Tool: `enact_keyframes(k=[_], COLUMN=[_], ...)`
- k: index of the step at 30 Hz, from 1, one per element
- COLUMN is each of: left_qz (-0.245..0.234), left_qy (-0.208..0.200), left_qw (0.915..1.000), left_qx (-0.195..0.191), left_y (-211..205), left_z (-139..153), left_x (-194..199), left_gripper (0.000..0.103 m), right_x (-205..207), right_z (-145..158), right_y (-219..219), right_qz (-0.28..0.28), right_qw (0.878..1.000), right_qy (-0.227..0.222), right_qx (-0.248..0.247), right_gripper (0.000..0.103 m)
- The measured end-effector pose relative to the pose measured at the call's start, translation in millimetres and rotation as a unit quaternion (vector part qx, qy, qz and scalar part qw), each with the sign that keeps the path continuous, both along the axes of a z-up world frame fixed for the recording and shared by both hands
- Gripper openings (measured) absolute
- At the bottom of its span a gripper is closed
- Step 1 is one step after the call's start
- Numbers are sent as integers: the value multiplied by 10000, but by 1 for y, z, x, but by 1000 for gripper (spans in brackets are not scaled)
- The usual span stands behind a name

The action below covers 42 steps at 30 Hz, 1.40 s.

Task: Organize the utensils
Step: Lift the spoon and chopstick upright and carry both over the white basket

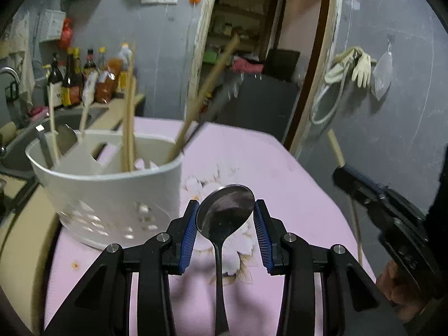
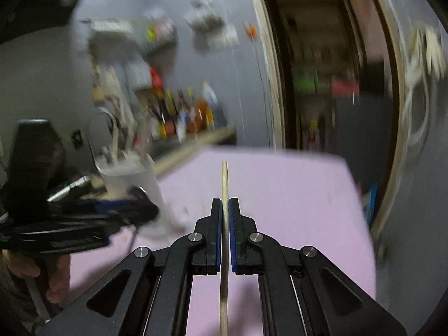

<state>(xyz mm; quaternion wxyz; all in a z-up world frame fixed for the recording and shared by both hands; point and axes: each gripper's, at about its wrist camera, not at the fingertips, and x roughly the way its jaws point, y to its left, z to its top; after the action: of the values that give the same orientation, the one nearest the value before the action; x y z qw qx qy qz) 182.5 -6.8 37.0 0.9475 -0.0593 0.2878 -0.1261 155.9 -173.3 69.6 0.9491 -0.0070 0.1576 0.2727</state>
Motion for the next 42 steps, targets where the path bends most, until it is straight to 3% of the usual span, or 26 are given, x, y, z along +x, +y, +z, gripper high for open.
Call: enact_keyframes(k=[3,4,5,6,11,18,23,30,37,42], left_qz=[103,134,204,232,213,316,415,594,1248,1772], left_qy=[-237,-301,-352,-360,-273,-165,-316,-510,-987,-1166], left_qw=[9997,9994,9992,9990,9994,9993,9986,9969,9871,9767], left_qx=[-24,-37,22,124,-41,-113,-4,-52,155,327], left_y=[6,8,10,12,22,37,45,74,118,148], left_z=[12,15,18,21,25,23,42,78,122,130], left_x=[-9,-12,-15,-17,-18,-19,-28,-36,-35,-19], left_gripper=[33,24,5,2,2,2,2,2,2,2], right_x=[-9,-10,-11,-11,1,9,13,14,25,34], right_z=[16,21,25,30,46,51,49,62,79,83], right_y=[16,20,23,26,39,41,37,53,83,110], right_qz=[121,184,228,283,425,496,576,546,676,483], right_qw=[9978,9963,9951,9935,9882,9886,9833,9692,9538,9468], right_qy=[-612,-773,-873,-983,-1170,-947,-973,-1494,-1762,-2051], right_qx=[201,316,393,494,897,1057,1428,1878,2336,2432], right_gripper=[3,3,3,3,3,3,3,3,3,3])
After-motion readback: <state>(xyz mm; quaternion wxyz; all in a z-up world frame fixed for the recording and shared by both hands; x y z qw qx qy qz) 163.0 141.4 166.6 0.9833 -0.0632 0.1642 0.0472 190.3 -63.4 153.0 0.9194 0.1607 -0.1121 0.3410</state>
